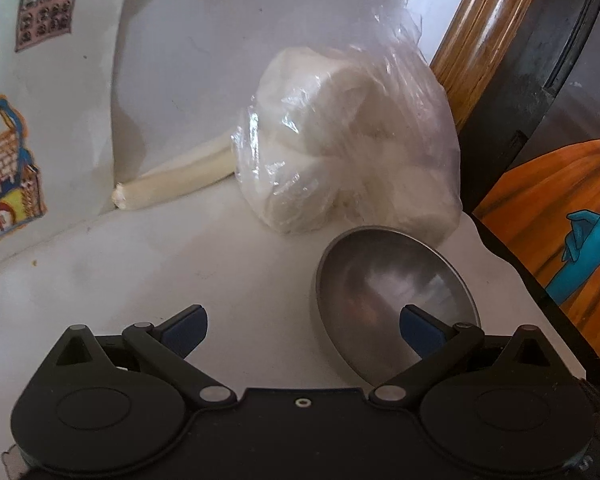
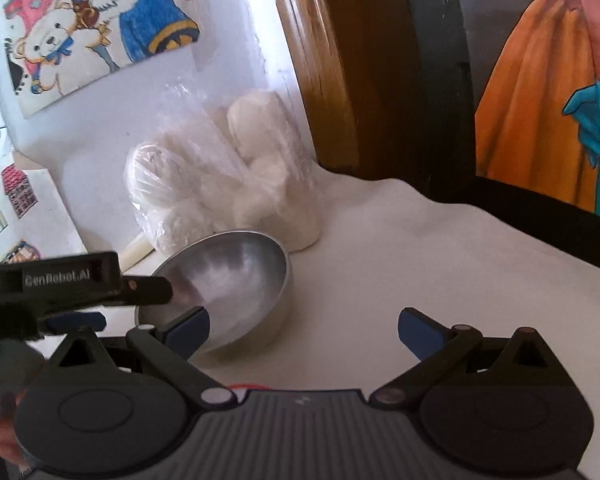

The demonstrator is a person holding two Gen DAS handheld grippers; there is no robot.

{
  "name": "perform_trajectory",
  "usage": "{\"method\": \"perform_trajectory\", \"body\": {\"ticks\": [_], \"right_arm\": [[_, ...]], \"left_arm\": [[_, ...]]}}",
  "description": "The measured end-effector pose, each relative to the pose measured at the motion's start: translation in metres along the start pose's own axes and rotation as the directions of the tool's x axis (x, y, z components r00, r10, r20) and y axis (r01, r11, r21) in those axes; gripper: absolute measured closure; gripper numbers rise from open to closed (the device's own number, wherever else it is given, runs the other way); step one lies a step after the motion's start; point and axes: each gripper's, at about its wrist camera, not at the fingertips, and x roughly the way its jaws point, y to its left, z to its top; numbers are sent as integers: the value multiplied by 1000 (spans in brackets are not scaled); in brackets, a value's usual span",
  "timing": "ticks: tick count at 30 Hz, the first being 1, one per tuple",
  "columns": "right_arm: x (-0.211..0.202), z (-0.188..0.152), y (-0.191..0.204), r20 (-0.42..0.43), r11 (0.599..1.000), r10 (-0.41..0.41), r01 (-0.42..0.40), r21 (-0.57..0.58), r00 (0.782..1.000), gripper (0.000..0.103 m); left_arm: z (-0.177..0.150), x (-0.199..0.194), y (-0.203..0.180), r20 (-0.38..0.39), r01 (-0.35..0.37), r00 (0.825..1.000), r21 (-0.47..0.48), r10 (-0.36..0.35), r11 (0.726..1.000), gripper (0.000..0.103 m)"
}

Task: Organize plates and bowls
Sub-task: 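Move both grippers toward the small steel bowl rim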

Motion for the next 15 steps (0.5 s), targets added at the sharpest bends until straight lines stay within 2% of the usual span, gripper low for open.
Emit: {"method": "perform_trajectory", "body": {"ticks": [1,8,11,15], "right_arm": [[3,1,0,-8,1000,2,-2,4,1000,12],[11,2,6,-33,1000,-3,3,1,999,23],[13,3,7,-41,1000,-2,2,0,999,31],[14,3,7,-49,1000,23,-22,13,999,45]], "left_arm": [[0,1,0,0,4,1000,-1,-4,1000,1],[0,6,-3,-10,21,1000,-4,-21,1000,6],[0,8,-4,-16,30,999,-8,-30,1000,13],[-1,9,-5,-35,57,998,-10,-57,998,29]]}}
